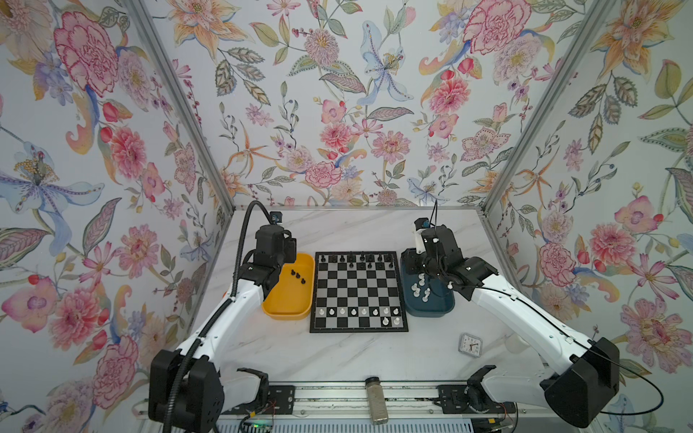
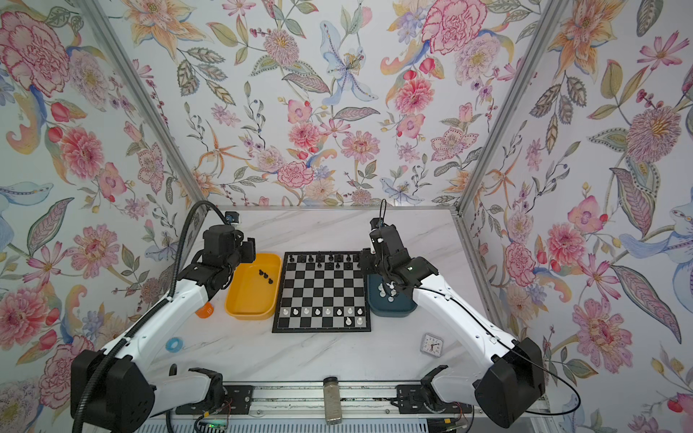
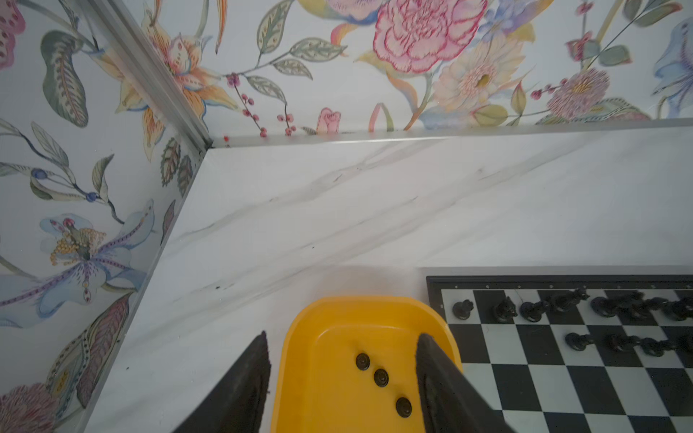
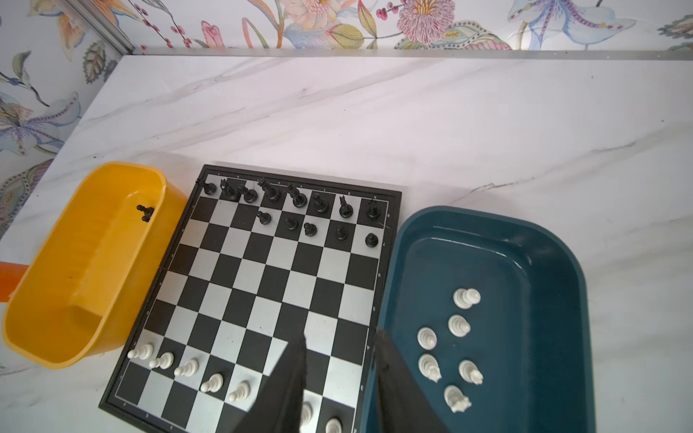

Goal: Set up the chess pieces on the board
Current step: 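Move the right gripper over the teal bin while the left moves over the yellow bin, then lower the left gripper and grasp a black pawn in the yellow bin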

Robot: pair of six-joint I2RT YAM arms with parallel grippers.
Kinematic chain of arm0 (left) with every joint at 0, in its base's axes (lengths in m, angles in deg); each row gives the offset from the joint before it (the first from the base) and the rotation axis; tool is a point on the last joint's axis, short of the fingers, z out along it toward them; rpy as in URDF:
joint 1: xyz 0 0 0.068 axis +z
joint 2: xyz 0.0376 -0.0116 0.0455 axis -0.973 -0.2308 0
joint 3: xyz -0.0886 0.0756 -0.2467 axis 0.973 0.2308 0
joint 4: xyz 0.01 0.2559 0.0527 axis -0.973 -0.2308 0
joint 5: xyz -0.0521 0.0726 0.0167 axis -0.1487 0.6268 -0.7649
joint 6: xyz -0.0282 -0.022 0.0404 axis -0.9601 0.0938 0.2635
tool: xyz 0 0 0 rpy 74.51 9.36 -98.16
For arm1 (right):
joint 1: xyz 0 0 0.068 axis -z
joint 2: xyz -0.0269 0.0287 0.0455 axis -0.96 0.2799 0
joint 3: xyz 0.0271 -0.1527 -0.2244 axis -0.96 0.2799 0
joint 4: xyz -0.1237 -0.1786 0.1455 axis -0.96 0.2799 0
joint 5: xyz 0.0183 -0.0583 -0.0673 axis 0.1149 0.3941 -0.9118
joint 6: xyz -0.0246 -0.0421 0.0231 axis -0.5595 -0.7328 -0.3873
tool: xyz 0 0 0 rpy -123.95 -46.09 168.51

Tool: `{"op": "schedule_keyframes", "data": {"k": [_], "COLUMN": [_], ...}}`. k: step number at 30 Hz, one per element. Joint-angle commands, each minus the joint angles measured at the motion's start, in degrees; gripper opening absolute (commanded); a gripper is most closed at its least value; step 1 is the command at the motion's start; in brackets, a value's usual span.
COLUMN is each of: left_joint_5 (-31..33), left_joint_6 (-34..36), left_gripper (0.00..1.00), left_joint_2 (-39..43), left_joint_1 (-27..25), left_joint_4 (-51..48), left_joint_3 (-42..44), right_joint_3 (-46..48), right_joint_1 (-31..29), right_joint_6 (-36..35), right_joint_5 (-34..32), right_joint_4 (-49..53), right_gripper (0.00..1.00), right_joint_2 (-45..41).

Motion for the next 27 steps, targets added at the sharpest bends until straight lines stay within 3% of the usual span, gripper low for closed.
{"op": "schedule_keyframes", "data": {"k": [1, 7, 18, 27], "left_joint_5": [3.18, 2.62, -8.0, -11.81], "left_joint_6": [-0.4, -0.59, -2.74, -3.54], "left_gripper": [0.62, 0.57, 0.46, 0.38], "left_joint_2": [-1.66, -5.86, -14.99, -21.01], "left_joint_1": [-0.49, -0.24, 3.93, 6.86], "left_joint_4": [-8.05, -7.85, -3.0, 0.03], "left_joint_3": [-2.33, -2.07, -1.01, -0.72], "right_joint_3": [1.69, 3.94, 6.5, 6.19], "right_joint_1": [1.18, 3.32, 4.76, 4.85], "right_joint_6": [-1.19, -1.03, 0.22, 0.99], "right_joint_5": [3.99, 6.25, 8.46, 9.8], "right_joint_4": [-5.37, -7.69, -10.02, -10.89], "right_gripper": [0.33, 0.33, 0.33, 0.32], "right_joint_2": [0.21, -0.05, 0.31, 2.68]}}
